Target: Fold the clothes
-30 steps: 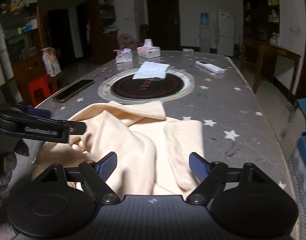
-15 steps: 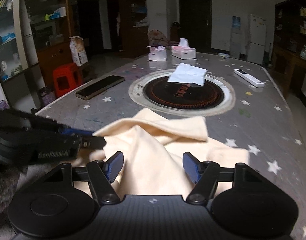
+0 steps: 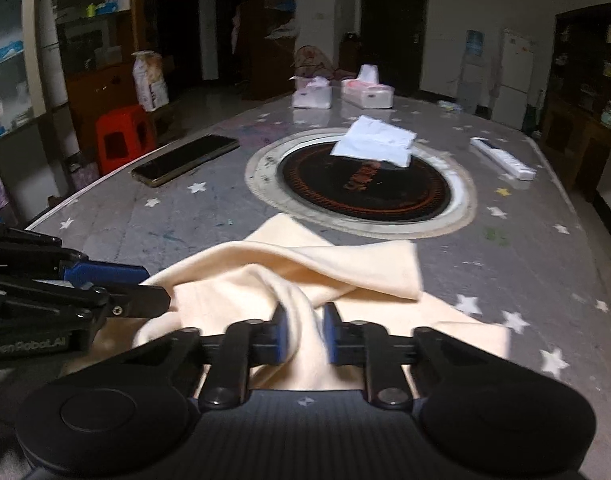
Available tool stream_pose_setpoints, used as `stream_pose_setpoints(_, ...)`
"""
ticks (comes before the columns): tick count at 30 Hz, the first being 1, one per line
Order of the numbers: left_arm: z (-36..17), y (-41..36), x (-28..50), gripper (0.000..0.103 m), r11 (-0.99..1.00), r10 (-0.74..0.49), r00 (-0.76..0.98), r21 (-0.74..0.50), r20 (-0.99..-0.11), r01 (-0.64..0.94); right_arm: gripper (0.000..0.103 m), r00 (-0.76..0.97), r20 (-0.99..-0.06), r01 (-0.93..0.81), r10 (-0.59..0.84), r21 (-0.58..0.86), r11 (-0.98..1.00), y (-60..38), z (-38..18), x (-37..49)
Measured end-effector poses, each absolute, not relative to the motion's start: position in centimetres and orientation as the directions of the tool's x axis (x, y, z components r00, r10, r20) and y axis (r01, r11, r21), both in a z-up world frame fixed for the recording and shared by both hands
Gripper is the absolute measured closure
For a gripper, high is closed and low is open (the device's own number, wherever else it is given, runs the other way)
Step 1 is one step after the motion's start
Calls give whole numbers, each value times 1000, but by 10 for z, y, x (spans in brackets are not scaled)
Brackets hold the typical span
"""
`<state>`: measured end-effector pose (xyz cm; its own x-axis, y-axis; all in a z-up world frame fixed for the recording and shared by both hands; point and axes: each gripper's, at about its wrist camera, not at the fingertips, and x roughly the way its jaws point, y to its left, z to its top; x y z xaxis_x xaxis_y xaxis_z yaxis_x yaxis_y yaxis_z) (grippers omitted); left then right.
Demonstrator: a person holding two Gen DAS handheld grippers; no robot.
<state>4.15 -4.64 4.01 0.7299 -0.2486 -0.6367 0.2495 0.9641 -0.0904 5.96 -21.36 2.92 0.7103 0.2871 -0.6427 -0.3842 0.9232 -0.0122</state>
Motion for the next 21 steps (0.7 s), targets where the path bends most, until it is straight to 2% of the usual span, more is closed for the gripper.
stream_pose_setpoints(1,40,-48,43,62,964,-248,730,-88,-636,251,93,718,-637,-376,280,-17,926,-217,31,56)
stream_pose_setpoints(14,31,-63,61,64,943,-310,698,-115,-646,312,96,831,-535,-190,151,-18,982,-288,62,-18)
stream_pose_setpoints(15,30,-64,62,67,943,-309,695,-117,-649,310,96,837,-529,-175,140,-16,984,-294,63,-27)
stream_pose_setpoints(17,28,-64,63,90,943,-313,692,-124,-650,310,96,847,-517,-144,120,-7,990,-305,66,-42)
stream_pose_setpoints(21,33,-58,57,98,946,-310,716,-132,-626,295,96,857,-511,-75,68,5,997,-328,67,-71)
